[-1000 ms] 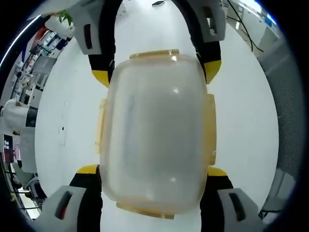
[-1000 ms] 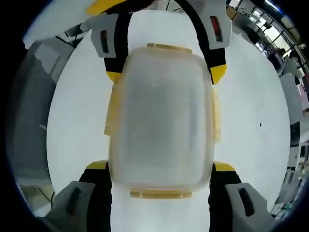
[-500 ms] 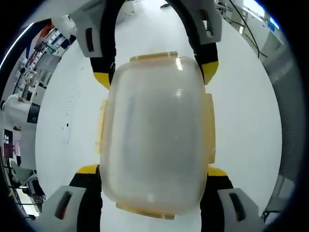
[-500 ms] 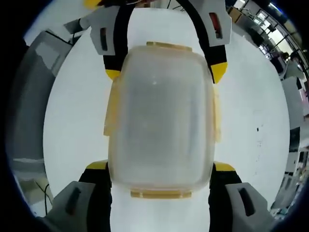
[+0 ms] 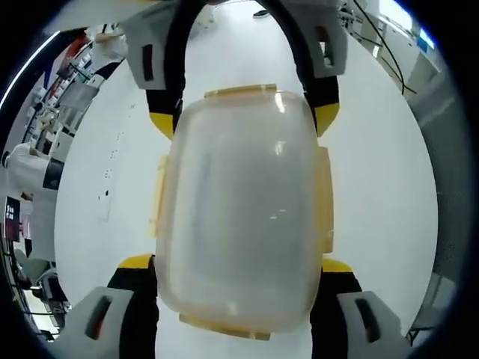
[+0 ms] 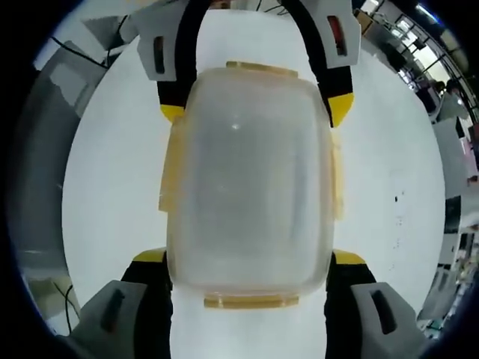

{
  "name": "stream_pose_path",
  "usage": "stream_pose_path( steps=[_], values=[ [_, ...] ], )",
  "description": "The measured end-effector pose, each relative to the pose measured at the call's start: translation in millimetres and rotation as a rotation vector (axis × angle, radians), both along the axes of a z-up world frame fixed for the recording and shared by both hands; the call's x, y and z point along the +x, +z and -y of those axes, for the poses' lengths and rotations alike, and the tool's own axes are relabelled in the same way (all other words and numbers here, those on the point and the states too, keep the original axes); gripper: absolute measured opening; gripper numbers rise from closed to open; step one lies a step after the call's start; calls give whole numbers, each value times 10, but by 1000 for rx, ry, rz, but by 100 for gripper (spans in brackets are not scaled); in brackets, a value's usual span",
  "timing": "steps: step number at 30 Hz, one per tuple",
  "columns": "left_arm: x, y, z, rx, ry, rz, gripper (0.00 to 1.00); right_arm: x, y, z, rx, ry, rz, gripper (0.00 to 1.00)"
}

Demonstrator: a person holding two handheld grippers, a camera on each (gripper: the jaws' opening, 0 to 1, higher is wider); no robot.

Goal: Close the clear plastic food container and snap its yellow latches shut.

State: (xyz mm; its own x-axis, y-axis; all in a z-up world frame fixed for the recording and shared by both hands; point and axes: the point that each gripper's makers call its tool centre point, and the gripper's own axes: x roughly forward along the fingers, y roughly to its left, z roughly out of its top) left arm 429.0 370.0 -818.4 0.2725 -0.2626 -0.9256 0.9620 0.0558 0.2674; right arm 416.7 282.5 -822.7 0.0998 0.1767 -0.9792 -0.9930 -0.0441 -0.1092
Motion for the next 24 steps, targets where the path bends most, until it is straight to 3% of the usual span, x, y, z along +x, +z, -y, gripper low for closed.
stream_pose_path(
  steps=[11,13,16,19,22,24],
  values=[
    [-1,6,-15,19,-15,-3,82,8,18,-15,36,0,-9,83],
    [-3,4,-40,34,-55,2,82,2,26,-16,47,-5,-14,83],
    [6,22,-52,9,-48,9,82,39,71,-89,152,-69,-16,83],
    [-7,70,-30,-61,-10,4,81,142,179,-177,290,-123,31,91],
    [23,143,-67,-125,7,61,81,159,222,-161,364,-172,60,97],
    [-2,160,-77,-196,54,57,82,105,191,-135,398,-196,59,98]
  ],
)
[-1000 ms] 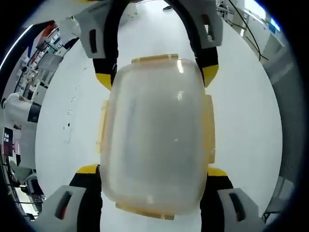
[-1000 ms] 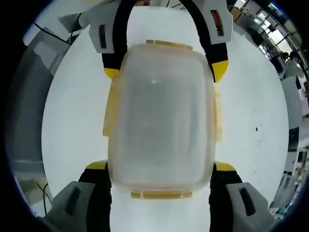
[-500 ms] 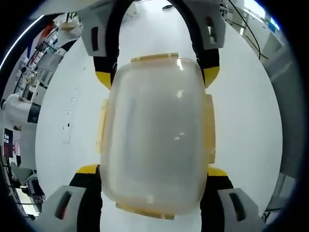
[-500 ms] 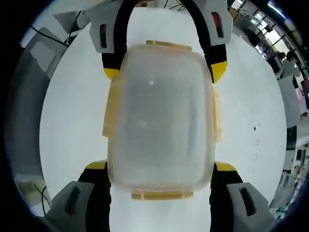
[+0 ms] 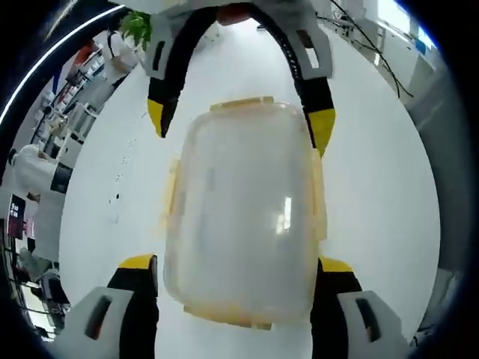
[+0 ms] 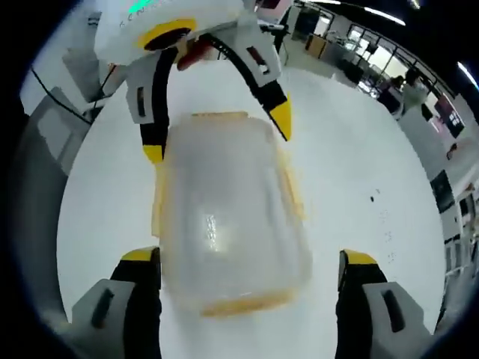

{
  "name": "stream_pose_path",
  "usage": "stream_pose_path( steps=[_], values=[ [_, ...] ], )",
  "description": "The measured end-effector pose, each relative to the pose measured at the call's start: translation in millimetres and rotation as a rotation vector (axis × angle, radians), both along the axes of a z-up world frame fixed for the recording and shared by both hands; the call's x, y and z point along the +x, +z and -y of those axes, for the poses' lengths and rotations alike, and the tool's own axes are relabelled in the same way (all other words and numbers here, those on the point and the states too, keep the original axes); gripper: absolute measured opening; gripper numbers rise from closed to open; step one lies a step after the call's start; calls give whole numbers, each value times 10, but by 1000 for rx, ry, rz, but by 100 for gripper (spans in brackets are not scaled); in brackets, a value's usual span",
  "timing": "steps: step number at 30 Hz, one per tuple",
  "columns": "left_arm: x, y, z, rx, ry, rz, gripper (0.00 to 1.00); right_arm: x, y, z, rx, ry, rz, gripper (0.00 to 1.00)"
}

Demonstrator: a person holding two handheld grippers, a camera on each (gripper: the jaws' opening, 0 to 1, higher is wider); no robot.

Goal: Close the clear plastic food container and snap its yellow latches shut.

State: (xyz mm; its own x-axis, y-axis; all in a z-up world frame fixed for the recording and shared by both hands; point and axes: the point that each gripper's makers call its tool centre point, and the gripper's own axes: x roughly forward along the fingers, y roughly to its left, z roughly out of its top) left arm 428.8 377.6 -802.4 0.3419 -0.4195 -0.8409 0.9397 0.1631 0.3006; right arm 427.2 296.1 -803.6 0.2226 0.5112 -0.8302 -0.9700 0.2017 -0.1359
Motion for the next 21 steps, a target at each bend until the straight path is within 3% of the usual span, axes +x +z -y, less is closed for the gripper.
stream_pose_path(
  steps=[3,6,7,9,11,14,16,17,19,21],
  values=[
    [-81,-24,-116,-75,76,-17,82,-77,-18,10,78,-80,-11,99],
    [-72,14,-188,-140,112,27,77,-92,65,-12,185,-164,23,100],
    [-110,14,-193,-176,133,13,77,-110,55,17,185,-174,29,100],
    [-55,100,-206,-274,187,63,78,-205,13,27,226,-223,-22,100],
    [-89,139,-194,-360,233,51,81,-258,-10,20,266,-259,-42,100],
    [-71,177,-229,-460,301,67,86,-282,3,6,313,-303,-32,100],
    [-75,261,-192,-537,299,105,89,-245,73,-21,364,-361,-1,100],
    [-101,272,-175,-562,291,111,92,-238,143,-62,427,-406,-5,100],
    [-127,205,-203,-545,304,94,95,-241,200,-87,489,-459,-2,100],
    [-206,147,-170,-585,322,52,97,-298,187,-90,506,-477,2,100]
  ],
)
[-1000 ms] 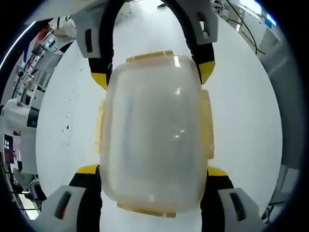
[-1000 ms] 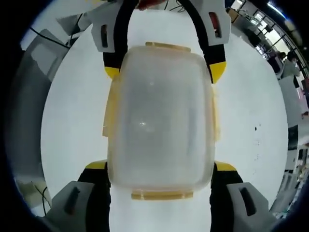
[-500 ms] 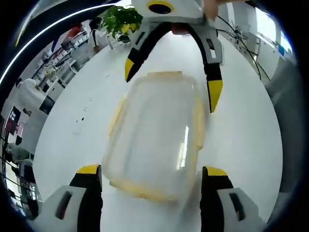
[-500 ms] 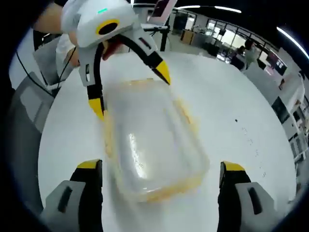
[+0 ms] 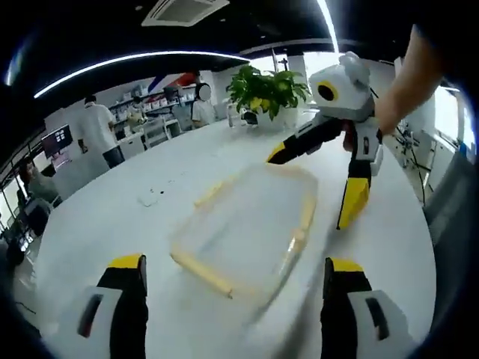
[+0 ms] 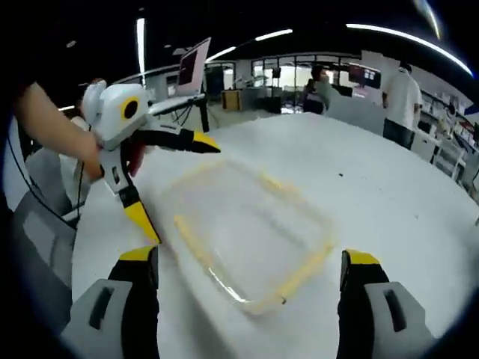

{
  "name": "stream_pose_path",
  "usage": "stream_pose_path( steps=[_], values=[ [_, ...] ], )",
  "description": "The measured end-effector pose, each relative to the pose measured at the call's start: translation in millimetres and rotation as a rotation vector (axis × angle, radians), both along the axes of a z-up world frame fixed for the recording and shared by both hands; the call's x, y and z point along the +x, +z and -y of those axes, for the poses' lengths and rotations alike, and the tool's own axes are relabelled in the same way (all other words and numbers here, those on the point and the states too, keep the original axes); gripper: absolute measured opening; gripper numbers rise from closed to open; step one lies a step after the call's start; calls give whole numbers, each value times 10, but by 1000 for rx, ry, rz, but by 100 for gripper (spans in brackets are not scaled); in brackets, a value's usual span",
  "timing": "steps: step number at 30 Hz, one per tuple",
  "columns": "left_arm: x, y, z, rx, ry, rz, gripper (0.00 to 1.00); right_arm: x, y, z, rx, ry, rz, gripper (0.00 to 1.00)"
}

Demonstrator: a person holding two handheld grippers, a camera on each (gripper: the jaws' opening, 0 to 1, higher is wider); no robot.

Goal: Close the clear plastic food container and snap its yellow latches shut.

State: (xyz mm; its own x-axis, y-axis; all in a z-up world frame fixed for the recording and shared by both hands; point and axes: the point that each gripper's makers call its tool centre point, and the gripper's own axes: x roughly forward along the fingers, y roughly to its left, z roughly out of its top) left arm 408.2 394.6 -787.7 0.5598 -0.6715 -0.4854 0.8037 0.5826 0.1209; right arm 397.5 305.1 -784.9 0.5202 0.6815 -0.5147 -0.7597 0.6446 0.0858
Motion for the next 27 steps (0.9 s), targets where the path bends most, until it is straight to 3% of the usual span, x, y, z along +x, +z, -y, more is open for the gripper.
stream_pose_path(
  steps=[3,5,11,27],
  values=[
    [-88,-35,24,-68,21,-41,99,-104,-85,8,16,-32,-52,100],
    [-147,-87,23,-96,43,-85,99,-161,-94,20,16,-36,-45,100],
    [-156,-46,15,-160,92,-88,96,-217,-107,93,25,-72,-56,100],
    [-353,-41,-26,-205,126,-152,93,-342,-89,112,51,-104,-67,99]
  ],
)
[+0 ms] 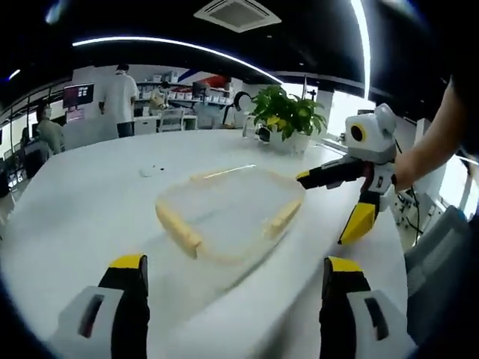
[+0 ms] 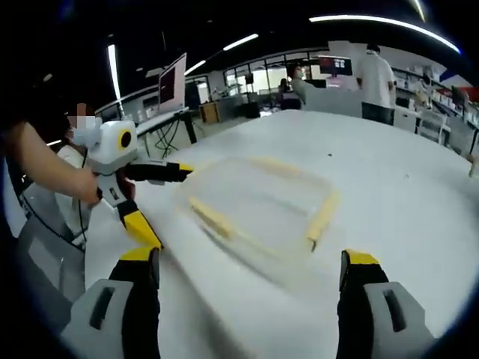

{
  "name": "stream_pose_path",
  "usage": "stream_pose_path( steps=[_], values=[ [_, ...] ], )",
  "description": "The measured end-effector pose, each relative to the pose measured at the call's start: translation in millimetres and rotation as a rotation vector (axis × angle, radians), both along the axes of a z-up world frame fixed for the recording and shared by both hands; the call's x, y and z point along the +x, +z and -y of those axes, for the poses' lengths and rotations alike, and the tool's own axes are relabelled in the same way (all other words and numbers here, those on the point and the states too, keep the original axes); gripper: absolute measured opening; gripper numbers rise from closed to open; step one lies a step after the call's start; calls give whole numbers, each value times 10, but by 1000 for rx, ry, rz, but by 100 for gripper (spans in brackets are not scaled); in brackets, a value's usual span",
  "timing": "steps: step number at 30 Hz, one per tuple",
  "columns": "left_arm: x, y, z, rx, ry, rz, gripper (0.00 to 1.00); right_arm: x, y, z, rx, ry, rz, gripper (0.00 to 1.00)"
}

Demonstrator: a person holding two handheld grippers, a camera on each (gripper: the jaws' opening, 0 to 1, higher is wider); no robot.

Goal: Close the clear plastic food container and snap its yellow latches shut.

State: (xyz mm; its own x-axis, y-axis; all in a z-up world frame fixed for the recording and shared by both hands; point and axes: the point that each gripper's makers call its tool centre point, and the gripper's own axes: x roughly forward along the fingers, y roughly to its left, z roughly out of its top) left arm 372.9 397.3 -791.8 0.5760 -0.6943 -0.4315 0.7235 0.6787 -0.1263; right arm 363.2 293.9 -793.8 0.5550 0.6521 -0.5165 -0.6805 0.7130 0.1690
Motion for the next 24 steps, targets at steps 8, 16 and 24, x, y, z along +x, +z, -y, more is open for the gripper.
stream_pose_path(
  steps=[8,16,24],
  values=[
    [-121,91,-92,2,0,1,91,-134,11,193,3,-49,-14,97],
    [-285,26,-236,4,33,-41,91,-337,21,341,9,-77,-22,96],
    [-411,62,-330,-12,53,-54,90,-480,51,472,29,-120,-34,94]
  ],
)
